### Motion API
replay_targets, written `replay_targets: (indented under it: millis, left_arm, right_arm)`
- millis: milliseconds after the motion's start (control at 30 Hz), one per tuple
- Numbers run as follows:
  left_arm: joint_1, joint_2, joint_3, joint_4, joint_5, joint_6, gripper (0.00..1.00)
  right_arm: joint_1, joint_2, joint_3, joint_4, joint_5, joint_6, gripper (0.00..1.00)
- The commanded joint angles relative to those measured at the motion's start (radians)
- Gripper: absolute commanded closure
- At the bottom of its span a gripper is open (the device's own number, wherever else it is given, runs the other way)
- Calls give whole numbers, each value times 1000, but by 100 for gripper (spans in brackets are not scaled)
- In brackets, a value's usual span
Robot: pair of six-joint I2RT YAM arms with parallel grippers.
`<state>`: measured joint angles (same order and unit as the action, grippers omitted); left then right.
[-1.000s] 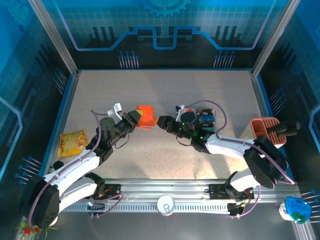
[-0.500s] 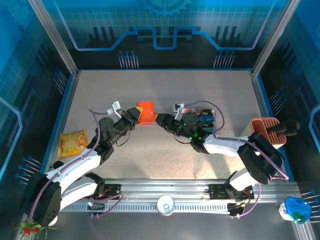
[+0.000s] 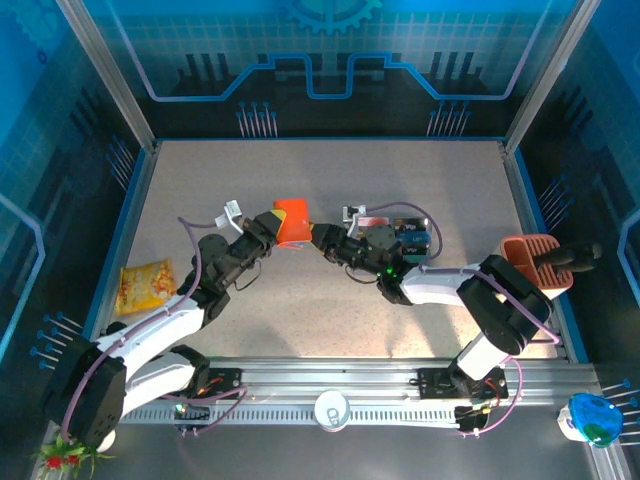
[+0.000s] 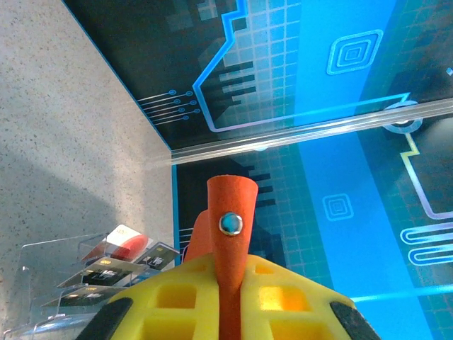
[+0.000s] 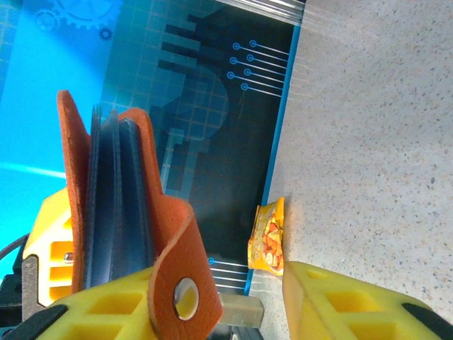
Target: Put the credit cards into the card holder
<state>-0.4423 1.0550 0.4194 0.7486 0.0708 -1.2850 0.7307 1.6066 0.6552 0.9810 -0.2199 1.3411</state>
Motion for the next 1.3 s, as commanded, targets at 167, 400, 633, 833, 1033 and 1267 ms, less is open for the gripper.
replay_targets:
  millis: [167, 400, 633, 833, 1033, 1267]
  left_arm:
    - [-19, 21, -12, 61, -3, -13, 100]
    - [-19, 28, -8, 58, -3, -12, 100]
    - [-19, 35, -11, 66, -3, -12, 100]
    - [-21, 42, -10, 72, 0, -13, 100]
    - [-21, 55, -11, 79, 2, -15, 100]
    - [-22, 63, -22, 84, 3, -16, 100]
  right_arm:
    - [-13, 1, -22, 168, -60, 41, 59]
    - [-38, 0, -71, 228, -45, 73, 59]
    - [-32, 34, -42, 262, -59, 97, 59]
    - [-28, 64, -39, 306, -61, 120, 62]
    - [-29, 98, -37, 375, -66, 150, 76]
    - [-33, 110, -40, 409, -72, 158, 100]
